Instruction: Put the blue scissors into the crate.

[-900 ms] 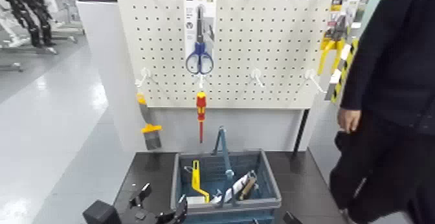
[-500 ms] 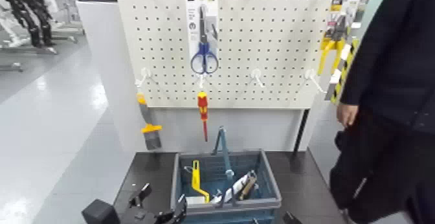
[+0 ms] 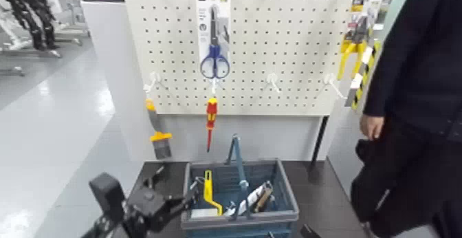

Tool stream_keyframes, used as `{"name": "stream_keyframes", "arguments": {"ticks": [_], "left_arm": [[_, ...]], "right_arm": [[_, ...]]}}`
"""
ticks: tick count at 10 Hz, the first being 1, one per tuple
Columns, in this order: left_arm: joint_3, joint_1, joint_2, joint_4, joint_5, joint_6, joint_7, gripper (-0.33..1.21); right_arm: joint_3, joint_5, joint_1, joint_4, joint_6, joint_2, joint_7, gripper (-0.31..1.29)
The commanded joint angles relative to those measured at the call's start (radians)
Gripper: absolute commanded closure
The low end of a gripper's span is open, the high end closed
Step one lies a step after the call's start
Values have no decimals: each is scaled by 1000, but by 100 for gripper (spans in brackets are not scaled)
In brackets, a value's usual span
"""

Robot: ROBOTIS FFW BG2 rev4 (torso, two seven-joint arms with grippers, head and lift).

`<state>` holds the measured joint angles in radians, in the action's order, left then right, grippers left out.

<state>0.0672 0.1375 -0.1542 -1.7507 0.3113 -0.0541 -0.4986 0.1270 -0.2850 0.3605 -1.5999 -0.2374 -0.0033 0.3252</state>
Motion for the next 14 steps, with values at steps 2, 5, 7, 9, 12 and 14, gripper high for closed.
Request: {"name": "stream_keyframes", "arguments": {"ticks": [2, 5, 7, 9, 12, 14], "left_arm": [[-26, -119, -1, 7, 29, -73, -74, 16], [-43, -239, 1, 43, 26, -93, -147, 18], [-49, -300, 4, 74, 26, -98, -186, 19], [-43, -368, -7, 112, 31, -102, -216, 19], [-23, -478, -16, 189, 23, -93, -270, 19], [-20, -541, -13, 237, 11, -79, -290, 19]], "right_arm": [[2, 0, -3, 3, 1, 0, 2, 15], [0, 0, -6, 6, 1, 2, 6, 15], [2, 0, -8, 8, 1, 2, 8, 15], [5, -2, -12, 11, 1, 2, 14, 15], [10, -3, -17, 14, 1, 0, 18, 15], [13, -6, -20, 14, 1, -1, 21, 15]]}}
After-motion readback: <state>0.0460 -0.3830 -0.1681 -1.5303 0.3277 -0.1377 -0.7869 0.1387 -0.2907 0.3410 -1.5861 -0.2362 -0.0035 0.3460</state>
